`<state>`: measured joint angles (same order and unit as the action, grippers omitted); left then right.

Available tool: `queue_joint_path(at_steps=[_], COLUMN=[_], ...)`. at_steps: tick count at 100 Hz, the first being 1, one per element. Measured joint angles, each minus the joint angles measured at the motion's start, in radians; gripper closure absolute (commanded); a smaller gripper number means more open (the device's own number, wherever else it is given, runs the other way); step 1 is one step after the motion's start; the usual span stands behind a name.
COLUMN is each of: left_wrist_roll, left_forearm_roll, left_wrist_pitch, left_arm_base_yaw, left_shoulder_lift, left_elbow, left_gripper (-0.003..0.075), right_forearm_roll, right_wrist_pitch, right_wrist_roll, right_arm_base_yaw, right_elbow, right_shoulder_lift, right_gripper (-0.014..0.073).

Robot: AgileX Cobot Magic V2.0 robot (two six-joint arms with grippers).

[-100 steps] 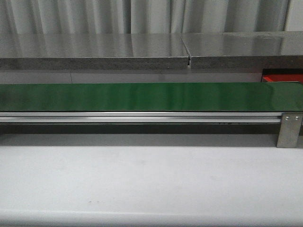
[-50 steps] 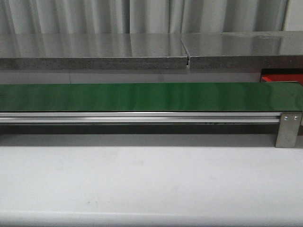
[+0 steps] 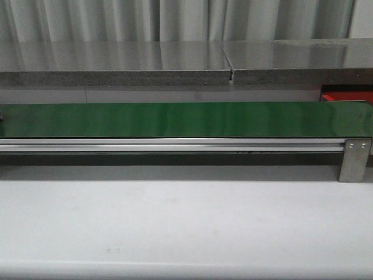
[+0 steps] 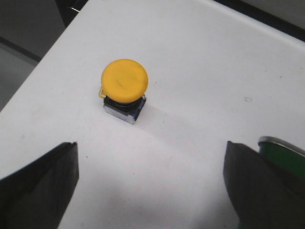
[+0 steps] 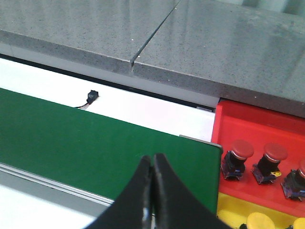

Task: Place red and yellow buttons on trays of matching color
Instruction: 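Move the left gripper over a yellow button in the cluster, then grasp the yellow button and set it on the belt, open left gripper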

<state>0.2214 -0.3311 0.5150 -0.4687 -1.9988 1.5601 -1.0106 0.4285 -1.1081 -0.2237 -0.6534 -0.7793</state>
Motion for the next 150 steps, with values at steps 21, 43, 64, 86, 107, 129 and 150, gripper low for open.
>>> queue_joint_path(at_steps=[21,43,64,86,107,129,150], left_wrist_roll=[0.004,0.005,0.005,0.005,0.005,0.005,0.006], left_forearm_roll=[0.000,0.000,0.000,0.000,0.002,0.004,-0.003], left_wrist_pitch=[0.019,0.035,0.042,0.040,0.040,0.077,0.171], left_arm_base_yaw=[0.000,0.000,0.000,0.000,0.000,0.000,0.000], left_shoulder_lift=[-0.136,-0.250,-0.329,-0.376,-0.385,-0.378,-0.267], left_elbow=[0.150,0.294,0.384,0.409,0.414,0.446,0.449], left_gripper=[0.0114,0.0114,0.0114,0.0240,0.0531,0.0741,0.0741], right_forearm_roll=[0.000,0.000,0.000,0.000,0.000,0.000,0.000], right_wrist_pitch=[0.000,0.000,0.000,0.000,0.000,0.000,0.000], right_wrist_roll=[0.000,0.000,0.000,0.000,0.000,0.000,0.000], right_arm_base_yaw=[0.000,0.000,0.000,0.000,0.000,0.000,0.000], right_elbow=[0.000,0.000,0.000,0.000,0.000,0.000,0.000], right_shoulder_lift=[0.000,0.000,0.000,0.000,0.000,0.000,0.000], right_gripper=[0.0711,0.0711,0.0711,0.0711,0.0711,0.0711,0.0711])
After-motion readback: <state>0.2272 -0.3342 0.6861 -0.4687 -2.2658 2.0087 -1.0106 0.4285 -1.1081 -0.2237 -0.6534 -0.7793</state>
